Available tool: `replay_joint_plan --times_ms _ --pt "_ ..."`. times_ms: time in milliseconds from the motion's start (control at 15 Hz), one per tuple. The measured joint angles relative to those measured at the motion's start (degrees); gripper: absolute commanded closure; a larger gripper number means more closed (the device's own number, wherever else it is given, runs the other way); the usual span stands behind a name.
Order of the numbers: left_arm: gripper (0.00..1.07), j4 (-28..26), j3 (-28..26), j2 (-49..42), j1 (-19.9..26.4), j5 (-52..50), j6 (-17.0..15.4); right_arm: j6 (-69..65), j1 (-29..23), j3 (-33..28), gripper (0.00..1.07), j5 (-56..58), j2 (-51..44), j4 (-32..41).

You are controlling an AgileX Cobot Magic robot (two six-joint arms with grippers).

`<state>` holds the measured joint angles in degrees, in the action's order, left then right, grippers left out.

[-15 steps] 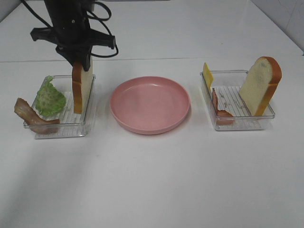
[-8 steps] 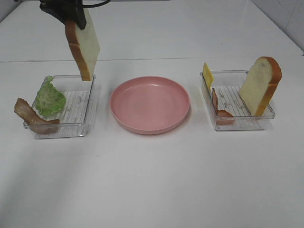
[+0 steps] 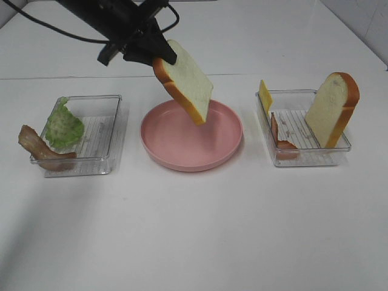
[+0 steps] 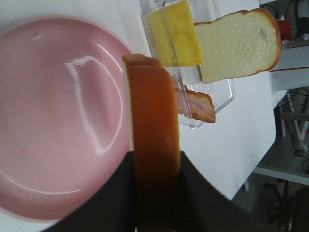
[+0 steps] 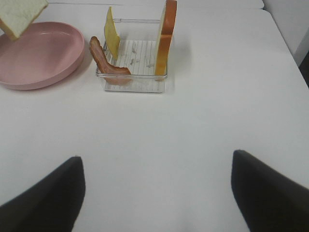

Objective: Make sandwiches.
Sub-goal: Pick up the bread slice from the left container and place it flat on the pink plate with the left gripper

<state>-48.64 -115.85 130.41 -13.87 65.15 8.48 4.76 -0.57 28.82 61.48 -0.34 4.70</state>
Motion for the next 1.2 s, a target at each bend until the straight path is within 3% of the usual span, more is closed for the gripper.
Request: replay_joint_plan --times_ms 133,267,667,1200 --pt "1.07 -4.01 0.00 5.27 0.00 -1.15 0.52 0.00 0.00 0.00 0.29 0.00 0.00 0.00" --pt "1.07 -4.35 0.00 6.70 0.00 -1.38 0.57 0.00 0.00 0.00 0.29 0.00 0.00 0.00" --pt "1.07 -10.26 0.00 10.14 -0.74 -6.99 5.61 0.00 0.00 0.00 0.29 0.00 0.00 0.00" --pt "1.07 -10.31 0.00 11.97 -1.66 -6.13 5.79 0.00 0.00 0.00 0.29 0.00 0.00 0.00"
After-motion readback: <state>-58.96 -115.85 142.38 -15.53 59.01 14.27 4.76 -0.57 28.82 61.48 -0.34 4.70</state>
